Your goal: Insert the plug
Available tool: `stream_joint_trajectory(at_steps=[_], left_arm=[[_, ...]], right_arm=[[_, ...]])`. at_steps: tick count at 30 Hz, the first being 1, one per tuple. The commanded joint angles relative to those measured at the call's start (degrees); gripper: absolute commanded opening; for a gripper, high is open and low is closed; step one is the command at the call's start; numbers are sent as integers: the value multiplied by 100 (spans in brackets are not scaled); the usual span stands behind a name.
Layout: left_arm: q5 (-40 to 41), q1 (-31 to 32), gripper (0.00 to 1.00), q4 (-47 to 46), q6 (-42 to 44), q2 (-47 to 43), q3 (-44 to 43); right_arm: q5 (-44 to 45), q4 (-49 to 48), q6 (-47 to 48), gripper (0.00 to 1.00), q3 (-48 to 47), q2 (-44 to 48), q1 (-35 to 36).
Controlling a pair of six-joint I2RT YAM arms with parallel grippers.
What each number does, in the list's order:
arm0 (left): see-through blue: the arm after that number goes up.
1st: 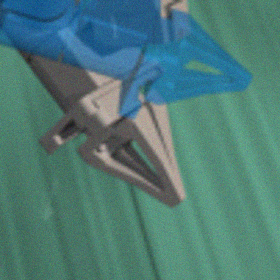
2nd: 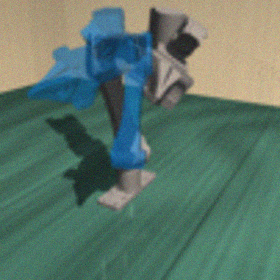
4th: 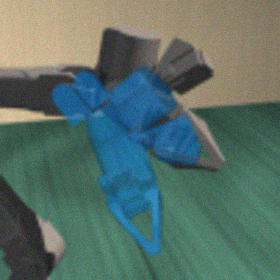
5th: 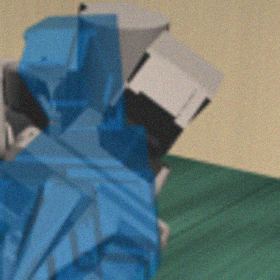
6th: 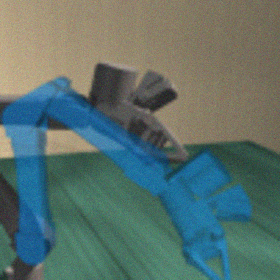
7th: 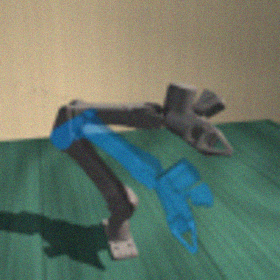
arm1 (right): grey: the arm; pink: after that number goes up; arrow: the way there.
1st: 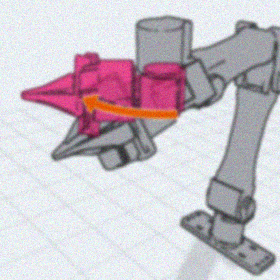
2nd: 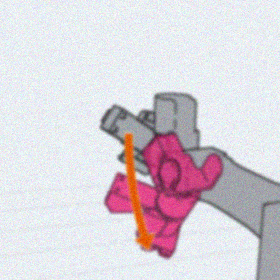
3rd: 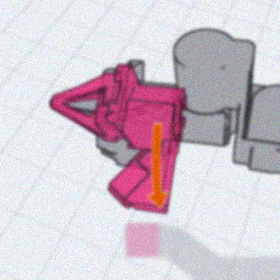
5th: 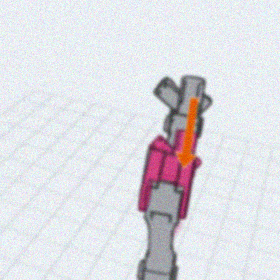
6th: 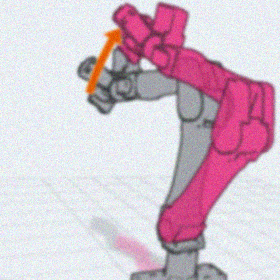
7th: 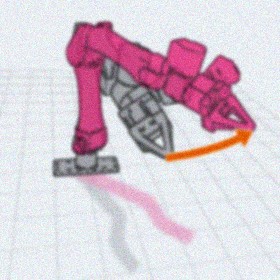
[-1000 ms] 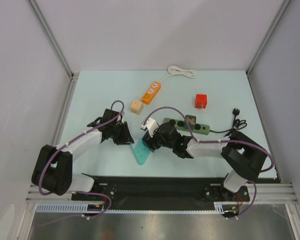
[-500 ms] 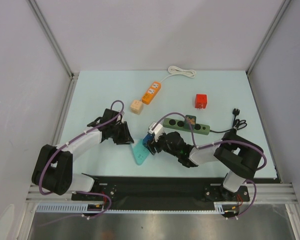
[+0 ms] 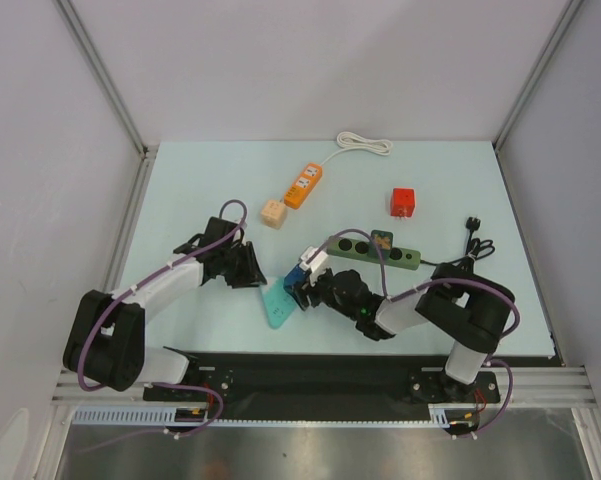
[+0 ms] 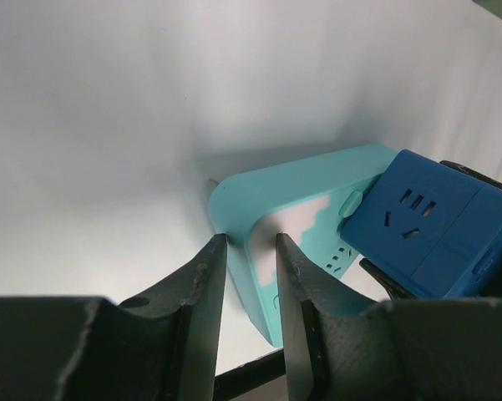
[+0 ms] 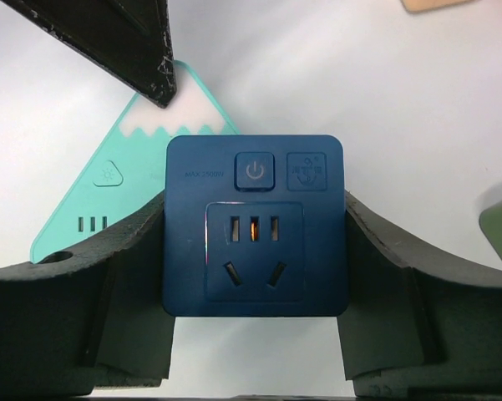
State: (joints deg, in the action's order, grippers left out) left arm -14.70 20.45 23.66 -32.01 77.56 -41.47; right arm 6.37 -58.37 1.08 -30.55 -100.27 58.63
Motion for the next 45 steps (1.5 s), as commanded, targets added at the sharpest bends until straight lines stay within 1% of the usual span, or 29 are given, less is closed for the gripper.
stream_joint_trajectory(at_steps=[1,2,3,4,6,9,10,12,13,16,19,24,28,30,31,32,33,34,35,36,37,41,42,43,45], left_arm=[[187,47,35,332,-7,22,43],[195,47,36,332,-7,22,34],[187,47,36,332,-16,14,25],[187,47,36,332,-16,14,17],[178,47,38,332,-16,14,-1],[169,47,41,332,-7,22,-19],[160,47,41,332,-7,22,-27],[152,47,43,332,-7,31,-45],[143,47,44,324,-7,40,-54],[134,47,45,332,-16,66,-89],[125,47,46,323,-16,93,-115],[90,47,45,297,-16,154,-133],[72,47,45,297,-25,137,-159],[72,47,45,288,-33,137,-159],[64,47,44,280,-42,119,-151],[46,47,44,279,-42,119,-150],[46,47,44,271,-51,110,-150],[46,47,44,271,-51,102,-142],[55,47,44,262,-60,110,-133],[55,47,44,245,-68,119,-116],[46,47,44,236,-69,136,-107],[46,47,43,200,-69,233,-72],[55,47,43,183,-69,233,-71],[55,47,43,192,-69,233,-63],[90,47,43,192,-69,233,-54]], right_arm=[[-48,2100,-135,39,-161,374,105],[-40,2345,31,48,-301,463,105],[-66,2469,76,53,-390,551,79],[-101,2592,120,62,-469,665,43],[-118,2909,217,67,-680,728,-44],[-259,3094,339,83,-847,833,-141],[-311,3147,384,87,-900,860,-176],[-364,3279,489,89,-979,877,-238],[-460,3331,524,93,-1084,869,-264],[-505,3499,647,100,-1208,869,-343],[-576,3578,726,100,-1348,982,-396],[-778,4201,823,100,-1849,1237,-388],[-734,4509,762,100,-1981,1641,-396],[-690,4825,692,99,-2060,1747,-396],[-707,4957,666,92,-2174,1808,-405],[-725,5236,639,79,-2227,1879,-414],[-664,5361,482,52,-2263,1914,-405],[-481,5423,394,14,-2272,1941,-388],[-531,5485,341,6,-2228,1984,-379],[-523,5477,218,2,-2167,1994,-370],[-427,5450,130,0,-2018,1994,-353],[-575,4950,-221,0,-1535,1740,-344],[-576,4888,-292,0,-1499,1521,-344],[-784,4809,-388,0,-1463,1397,-344],[-795,4791,-442,0,-1489,1177,-326]])
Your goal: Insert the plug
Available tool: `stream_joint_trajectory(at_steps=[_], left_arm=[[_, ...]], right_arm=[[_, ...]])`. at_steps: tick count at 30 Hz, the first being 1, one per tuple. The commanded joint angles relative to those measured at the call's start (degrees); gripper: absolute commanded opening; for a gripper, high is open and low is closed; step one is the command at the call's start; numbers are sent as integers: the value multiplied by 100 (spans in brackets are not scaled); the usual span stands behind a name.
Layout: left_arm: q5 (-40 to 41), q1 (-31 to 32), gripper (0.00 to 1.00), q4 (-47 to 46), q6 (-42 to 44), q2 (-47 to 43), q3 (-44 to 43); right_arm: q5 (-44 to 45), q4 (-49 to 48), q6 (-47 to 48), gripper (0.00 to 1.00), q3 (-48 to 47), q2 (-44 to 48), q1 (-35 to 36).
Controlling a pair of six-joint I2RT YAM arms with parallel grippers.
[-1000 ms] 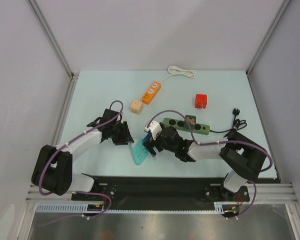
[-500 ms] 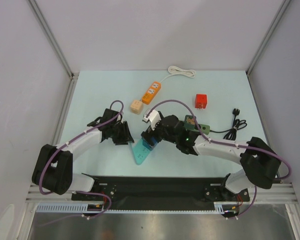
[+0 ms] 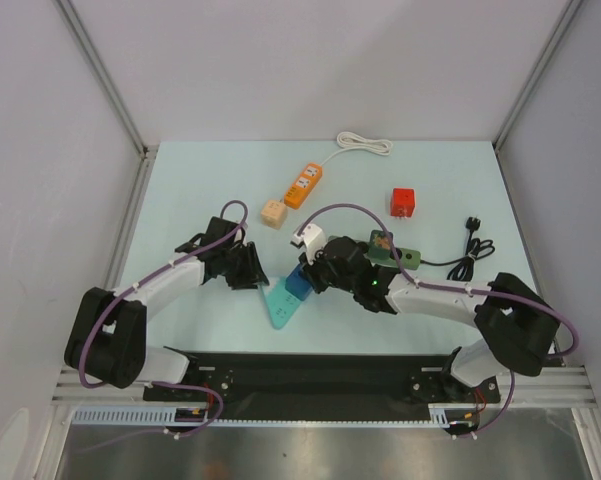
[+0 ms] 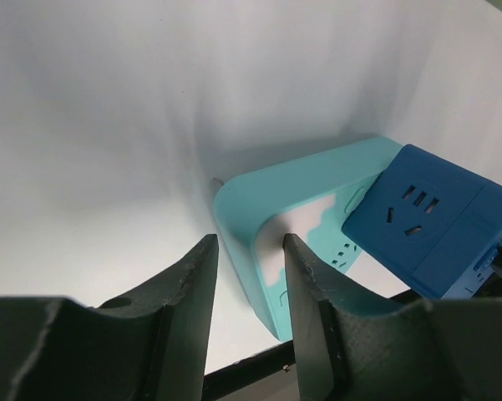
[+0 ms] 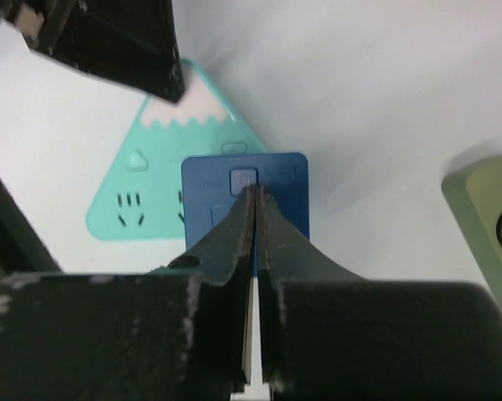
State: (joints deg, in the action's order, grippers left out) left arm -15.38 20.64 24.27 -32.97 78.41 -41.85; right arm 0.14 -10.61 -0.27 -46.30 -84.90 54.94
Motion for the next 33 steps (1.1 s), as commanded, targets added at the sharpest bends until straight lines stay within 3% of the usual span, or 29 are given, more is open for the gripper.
stream_joint_trajectory(at_steps=[1,11,14,20,22,27,33], left_arm=[[175,27,43,122,19,139,-8],[140,27,43,139,-34,8,-8],[149,27,46,200,-43,-97,-113],[316,27,69,525,27,-361,-657],[412,27,75,605,124,-423,-807],[369,27,81,834,633,-510,-1273],[685,27,81,790,731,-512,-1738]], right_arm=[[-94,33,-324,0,86,-447,61],[416,674,-157,0,-352,421,17],[565,1243,-245,6,-852,623,-211],[882,2554,-903,43,-2230,502,-1447],[1128,2992,-1001,66,-2593,177,-1818],[1594,3934,-1536,78,-3883,-877,-2898],[1637,4539,-1353,93,-4965,-2126,-3182]])
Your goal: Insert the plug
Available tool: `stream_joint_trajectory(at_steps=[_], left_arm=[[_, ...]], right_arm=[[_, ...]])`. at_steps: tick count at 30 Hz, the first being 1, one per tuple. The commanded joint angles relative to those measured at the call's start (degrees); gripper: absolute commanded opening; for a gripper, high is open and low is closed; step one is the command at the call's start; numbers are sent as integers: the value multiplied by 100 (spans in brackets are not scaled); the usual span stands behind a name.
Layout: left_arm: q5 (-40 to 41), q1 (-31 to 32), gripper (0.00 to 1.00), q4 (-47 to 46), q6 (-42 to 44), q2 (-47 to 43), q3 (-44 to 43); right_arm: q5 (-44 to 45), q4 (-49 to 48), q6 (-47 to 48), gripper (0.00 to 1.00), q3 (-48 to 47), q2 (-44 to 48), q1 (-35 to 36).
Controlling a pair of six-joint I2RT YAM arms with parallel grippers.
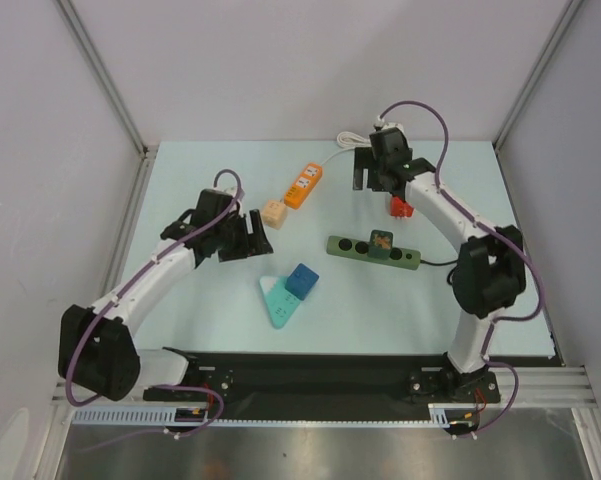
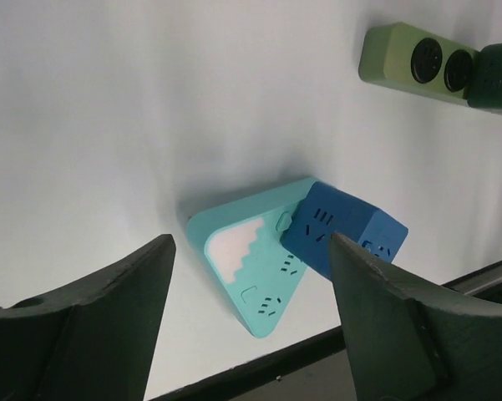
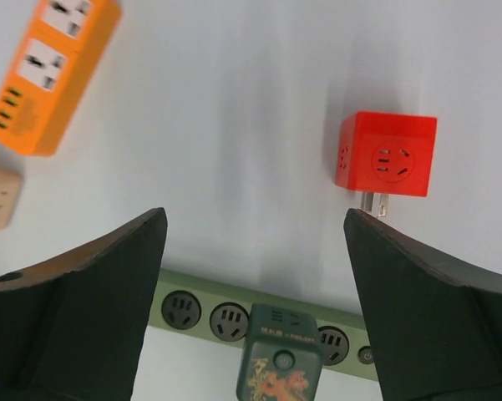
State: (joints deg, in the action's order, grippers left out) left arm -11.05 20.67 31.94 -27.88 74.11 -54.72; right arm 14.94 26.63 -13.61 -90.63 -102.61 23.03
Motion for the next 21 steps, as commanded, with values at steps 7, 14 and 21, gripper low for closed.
stream_joint_trajectory(at_steps=[7,14,21], left_arm=[[1313,25,77,-48,765,1271,-2391],[1500,25,80,-153,1802,3029,-3465],[1712,60,80,-145,2287,4173,-4257]], right_arm=[[-193,607,-54,100,-369,-208,44],[-939,-78,-239,100,657,890,70],[-1362,-853,-257,100,1354,1682,167]])
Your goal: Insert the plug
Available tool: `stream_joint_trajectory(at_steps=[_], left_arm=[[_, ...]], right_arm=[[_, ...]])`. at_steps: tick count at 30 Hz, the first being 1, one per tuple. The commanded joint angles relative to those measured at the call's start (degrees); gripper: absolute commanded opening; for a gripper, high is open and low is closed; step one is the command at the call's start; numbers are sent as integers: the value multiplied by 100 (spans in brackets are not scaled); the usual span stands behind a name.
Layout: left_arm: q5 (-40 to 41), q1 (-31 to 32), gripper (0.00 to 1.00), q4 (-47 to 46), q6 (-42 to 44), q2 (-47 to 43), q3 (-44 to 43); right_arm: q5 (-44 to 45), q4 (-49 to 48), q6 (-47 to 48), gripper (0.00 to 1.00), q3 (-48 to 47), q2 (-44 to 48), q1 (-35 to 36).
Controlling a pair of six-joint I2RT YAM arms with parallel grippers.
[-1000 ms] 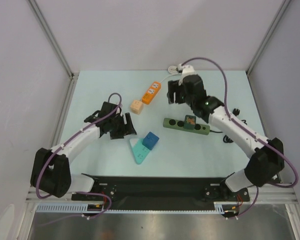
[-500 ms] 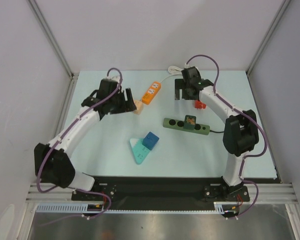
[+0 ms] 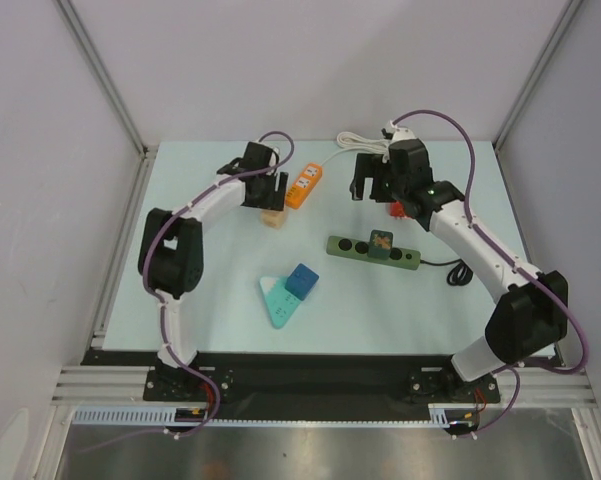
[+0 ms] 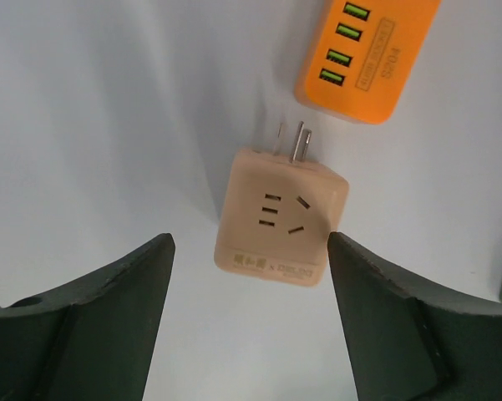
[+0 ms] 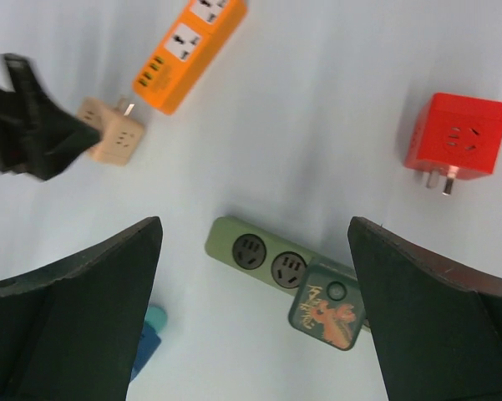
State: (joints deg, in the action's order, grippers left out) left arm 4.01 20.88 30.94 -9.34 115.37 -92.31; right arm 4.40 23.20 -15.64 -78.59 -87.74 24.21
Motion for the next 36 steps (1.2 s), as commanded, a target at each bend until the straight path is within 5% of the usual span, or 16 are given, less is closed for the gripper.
stream_joint_trajectory(at_steps=[1,20,23,28,30,31,36], left_arm=[[171,47,81,-35,486,169,-585],[601,390,77,-44,135,662,-278],[636,390,63,-27,134,776,-392],[120,381,11,26,134,16,-201],[-590,381,2,-314,283,-530,106],[-1482,381,1,-525,441,-916,622],[-3078,329,0,-2280,451,-3361,2207]], right_arm=[[-343,-553,-27,100,194,275,49],[-616,-1002,96,100,880,671,-48],[-607,-967,122,100,959,723,-30],[-668,-984,237,100,1240,978,23],[-931,-1045,280,100,1345,1110,31],[-1072,-1081,289,100,1503,1197,5],[-1521,-1546,9,100,2092,2120,-83]])
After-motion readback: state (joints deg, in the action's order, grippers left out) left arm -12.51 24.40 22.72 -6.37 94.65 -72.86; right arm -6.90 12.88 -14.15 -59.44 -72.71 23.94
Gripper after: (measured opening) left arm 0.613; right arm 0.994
